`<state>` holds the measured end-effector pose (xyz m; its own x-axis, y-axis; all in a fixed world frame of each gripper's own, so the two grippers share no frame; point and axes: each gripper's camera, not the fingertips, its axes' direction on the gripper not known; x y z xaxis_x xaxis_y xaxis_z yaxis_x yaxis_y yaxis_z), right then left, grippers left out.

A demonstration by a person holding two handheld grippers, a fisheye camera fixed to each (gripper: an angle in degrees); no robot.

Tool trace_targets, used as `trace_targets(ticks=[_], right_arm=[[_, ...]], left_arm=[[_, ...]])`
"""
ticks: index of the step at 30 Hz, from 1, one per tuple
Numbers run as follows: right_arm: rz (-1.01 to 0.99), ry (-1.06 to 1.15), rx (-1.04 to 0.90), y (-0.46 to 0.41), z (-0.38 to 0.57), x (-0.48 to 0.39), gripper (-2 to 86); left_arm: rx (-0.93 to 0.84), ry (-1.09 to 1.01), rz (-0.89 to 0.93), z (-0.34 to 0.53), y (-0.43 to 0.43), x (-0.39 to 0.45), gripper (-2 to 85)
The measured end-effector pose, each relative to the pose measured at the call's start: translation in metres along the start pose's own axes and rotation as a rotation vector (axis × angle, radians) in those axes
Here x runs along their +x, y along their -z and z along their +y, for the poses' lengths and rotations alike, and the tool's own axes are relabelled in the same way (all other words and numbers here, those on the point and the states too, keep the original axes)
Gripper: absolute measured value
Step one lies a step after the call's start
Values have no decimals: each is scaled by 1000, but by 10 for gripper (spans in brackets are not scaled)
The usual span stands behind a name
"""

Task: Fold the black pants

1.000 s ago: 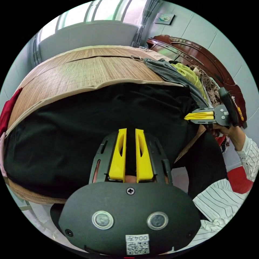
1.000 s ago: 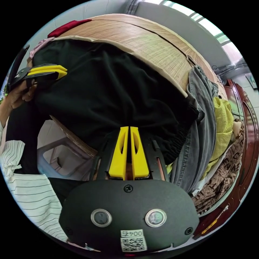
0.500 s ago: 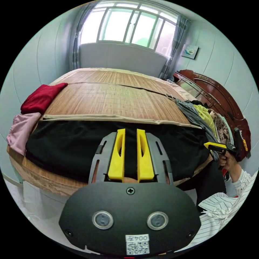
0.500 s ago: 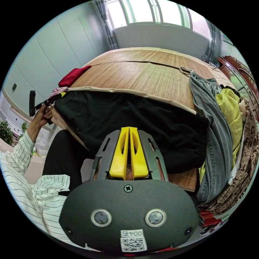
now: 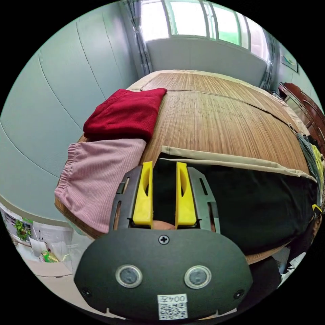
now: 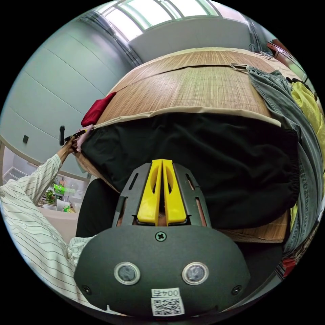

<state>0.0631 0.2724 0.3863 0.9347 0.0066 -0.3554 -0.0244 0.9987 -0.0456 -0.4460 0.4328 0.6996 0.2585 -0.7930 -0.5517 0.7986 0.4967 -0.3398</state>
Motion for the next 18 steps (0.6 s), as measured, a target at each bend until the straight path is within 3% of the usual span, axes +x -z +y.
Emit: trace_targets(ticks=[9, 13, 18], right_arm=[[30, 31, -16, -12, -3, 0, -7], [30, 27, -5, -14, -3, 2, -7], [16, 15, 21, -10, -4, 6, -7]], left_arm=[[-72, -11, 70, -24, -29, -34, 87], [-152, 19, 73, -33, -39, -47, 29], [-67, 87, 158, -41, -14, -67, 10]])
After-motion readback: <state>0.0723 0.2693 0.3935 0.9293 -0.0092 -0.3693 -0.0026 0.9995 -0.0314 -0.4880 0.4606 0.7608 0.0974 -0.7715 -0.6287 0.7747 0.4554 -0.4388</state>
